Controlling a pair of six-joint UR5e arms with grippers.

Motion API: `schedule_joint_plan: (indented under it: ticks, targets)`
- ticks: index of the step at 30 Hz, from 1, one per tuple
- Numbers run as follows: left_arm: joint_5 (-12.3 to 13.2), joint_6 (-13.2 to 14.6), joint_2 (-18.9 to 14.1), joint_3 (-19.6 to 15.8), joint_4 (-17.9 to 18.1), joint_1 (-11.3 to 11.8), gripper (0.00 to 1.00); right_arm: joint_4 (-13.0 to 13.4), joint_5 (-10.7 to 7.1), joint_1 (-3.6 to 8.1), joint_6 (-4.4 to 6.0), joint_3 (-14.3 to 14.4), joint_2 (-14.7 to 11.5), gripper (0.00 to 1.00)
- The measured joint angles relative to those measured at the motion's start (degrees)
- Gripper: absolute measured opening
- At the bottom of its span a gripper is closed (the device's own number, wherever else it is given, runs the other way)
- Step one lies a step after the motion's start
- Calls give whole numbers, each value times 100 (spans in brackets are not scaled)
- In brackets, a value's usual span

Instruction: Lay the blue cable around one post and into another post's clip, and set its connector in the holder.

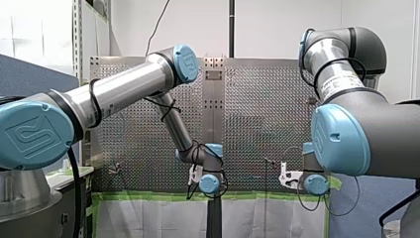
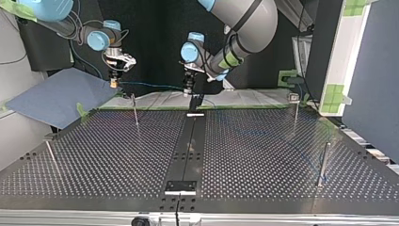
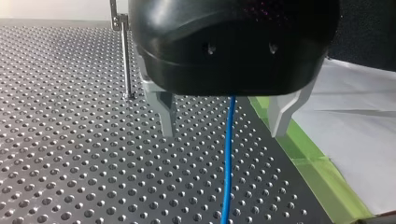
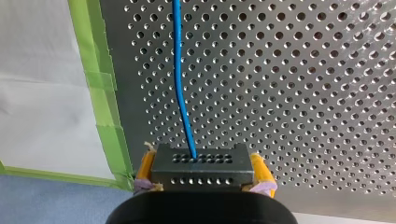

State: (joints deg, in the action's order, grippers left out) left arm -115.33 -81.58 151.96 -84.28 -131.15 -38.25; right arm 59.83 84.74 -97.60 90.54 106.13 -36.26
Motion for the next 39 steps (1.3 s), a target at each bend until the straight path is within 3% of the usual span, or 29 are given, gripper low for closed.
schedule_joint_plan:
  ticks: [1, 7, 8, 12, 14, 19, 20, 24, 29, 39]
  targets:
    - [3, 3, -2, 0, 0, -2, 81, 1, 0, 0, 0, 0, 0, 0]
    - [3, 8, -3, -2, 1, -15, 76, 8, 0, 0, 3, 0, 0, 0]
    - [3, 10, -2, -3, 1, -18, 69, 10, 0, 1, 4, 0, 0, 0]
    - [-26, 37, -4, -6, 1, -40, 60, 11, 0, 8, 4, -1, 0, 0]
    - [-74, 46, -4, -6, 1, -52, 49, 12, 0, 7, 2, 0, 0, 0]
    - [-102, 33, -5, -6, -19, -60, 43, 11, 0, 6, 0, 0, 0, 0]
    - [-100, 31, -5, -7, -35, -59, 36, 9, -1, 4, 0, 0, 0, 0]
    - [-93, 29, -5, -5, -62, -59, 31, 4, 0, 1, -4, 0, 0, 0]
    - [-33, 22, -3, -2, -69, -61, 15, -7, 0, -1, -8, 0, 0, 0]
    - [45, -16, -4, -5, -79, -62, 11, -5, 0, 0, -8, 0, 0, 0]
